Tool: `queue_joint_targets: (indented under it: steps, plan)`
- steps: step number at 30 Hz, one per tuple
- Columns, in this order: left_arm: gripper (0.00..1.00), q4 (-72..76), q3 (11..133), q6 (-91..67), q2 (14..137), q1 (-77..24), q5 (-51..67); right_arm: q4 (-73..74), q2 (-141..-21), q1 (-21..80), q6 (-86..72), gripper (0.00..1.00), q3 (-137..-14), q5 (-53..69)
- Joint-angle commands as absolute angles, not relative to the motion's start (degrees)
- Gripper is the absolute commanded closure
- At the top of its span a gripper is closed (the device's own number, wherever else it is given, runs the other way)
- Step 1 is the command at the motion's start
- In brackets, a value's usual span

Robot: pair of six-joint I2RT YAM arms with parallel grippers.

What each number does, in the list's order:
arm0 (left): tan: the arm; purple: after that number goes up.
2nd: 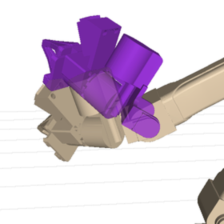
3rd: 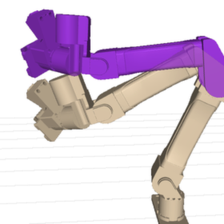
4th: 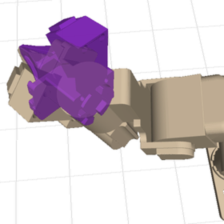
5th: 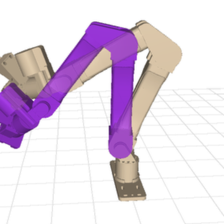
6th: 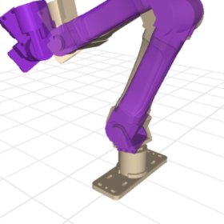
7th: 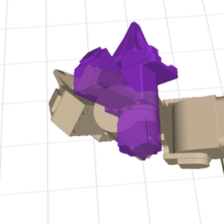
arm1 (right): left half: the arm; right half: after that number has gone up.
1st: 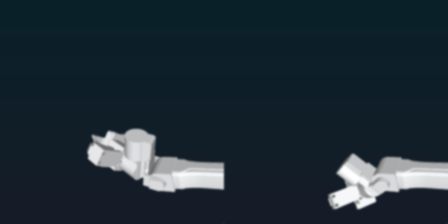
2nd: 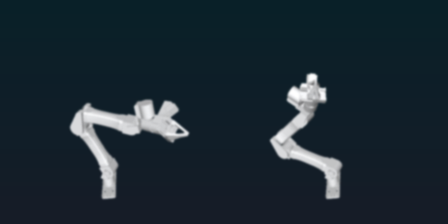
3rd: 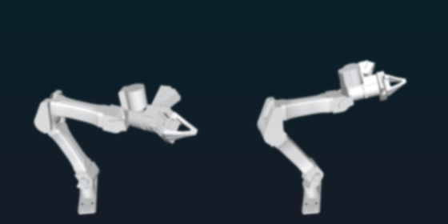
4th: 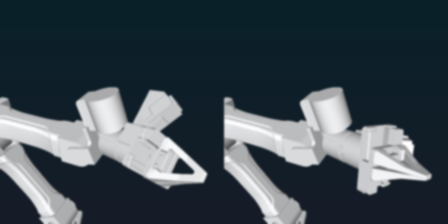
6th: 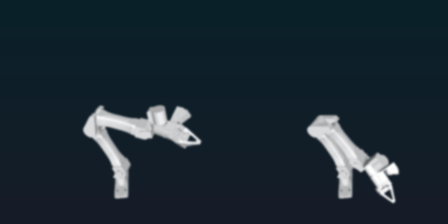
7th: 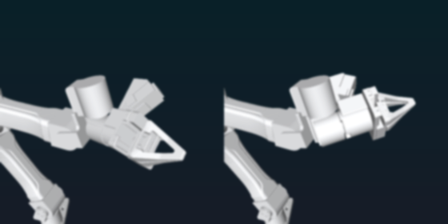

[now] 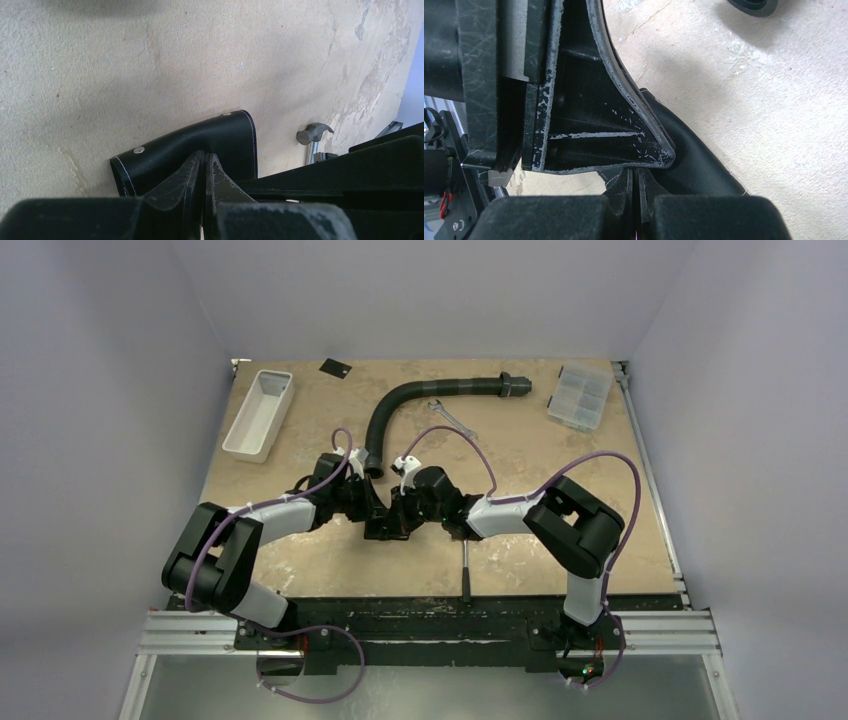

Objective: Put the credit cards into the card holder
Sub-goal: Close the card holder at the center of the board.

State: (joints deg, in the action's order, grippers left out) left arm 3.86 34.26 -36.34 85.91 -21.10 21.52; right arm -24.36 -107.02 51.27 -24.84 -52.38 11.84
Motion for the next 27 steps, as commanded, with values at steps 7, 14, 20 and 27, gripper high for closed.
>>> queue_joint_targets:
  steps: [7, 14, 20, 27]
  plan:
    - [1.00, -2.55, 31.22, -32.77, 87.83, -20.31, 15.57, -14.21, -109.85, 50.88, -25.41, 1.00, -54.53, -0.27]
    - [1.00, -2.64, 31.25, -32.69, 87.97, -20.30, 15.57, -11.20, -105.85, 50.89, -22.09, 1.00, -55.30, -2.39]
    - [1.00, -1.94, 31.38, -33.03, 88.86, -20.30, 16.27, -10.06, -104.07, 52.89, -20.52, 1.00, -57.88, -0.10]
    - [1.00, -2.37, 31.25, -32.85, 88.28, -20.27, 16.18, -9.53, -106.78, 52.59, -22.42, 1.00, -58.22, 0.13]
